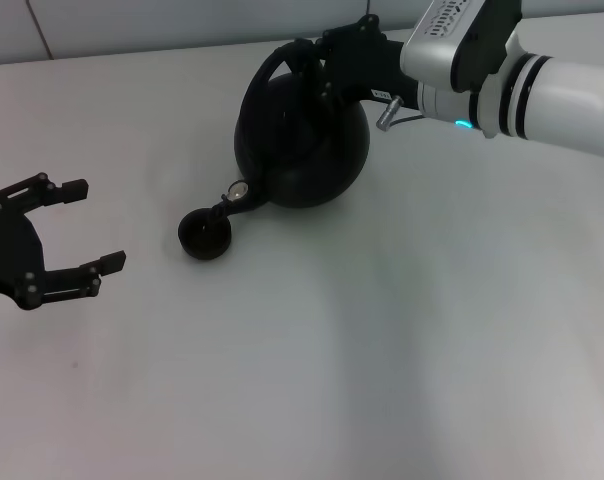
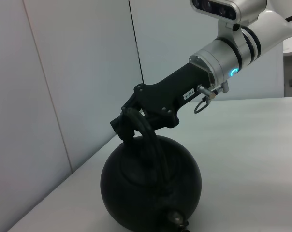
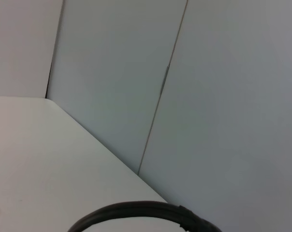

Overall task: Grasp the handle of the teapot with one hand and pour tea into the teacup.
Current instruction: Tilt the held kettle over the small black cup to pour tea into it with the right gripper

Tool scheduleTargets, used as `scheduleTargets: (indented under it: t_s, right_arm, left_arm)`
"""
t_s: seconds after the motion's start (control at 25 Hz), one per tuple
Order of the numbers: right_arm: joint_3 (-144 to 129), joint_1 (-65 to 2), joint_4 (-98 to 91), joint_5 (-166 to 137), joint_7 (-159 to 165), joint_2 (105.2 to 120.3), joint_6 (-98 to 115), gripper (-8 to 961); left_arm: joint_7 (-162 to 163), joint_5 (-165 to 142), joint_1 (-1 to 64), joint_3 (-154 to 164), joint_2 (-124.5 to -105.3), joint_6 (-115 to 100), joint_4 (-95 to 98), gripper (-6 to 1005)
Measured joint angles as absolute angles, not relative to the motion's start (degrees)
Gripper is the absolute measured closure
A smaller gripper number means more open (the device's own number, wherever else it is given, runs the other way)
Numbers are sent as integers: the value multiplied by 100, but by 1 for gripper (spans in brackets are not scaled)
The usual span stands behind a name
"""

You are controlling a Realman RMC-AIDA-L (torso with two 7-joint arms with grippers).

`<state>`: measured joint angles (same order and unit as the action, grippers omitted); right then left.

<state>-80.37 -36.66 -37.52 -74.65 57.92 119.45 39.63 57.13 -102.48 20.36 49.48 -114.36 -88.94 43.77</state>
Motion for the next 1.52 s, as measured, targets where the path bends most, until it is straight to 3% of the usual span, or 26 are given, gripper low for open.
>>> scheduleTargets:
  t_s: [1.52]
  right_arm:
    - [-8033, -3656, -3861, -7682, 5827, 11935, 3964, 842]
  left_arm:
    - [5713, -10248, 2040, 4948, -11468, -8894, 4377, 139]
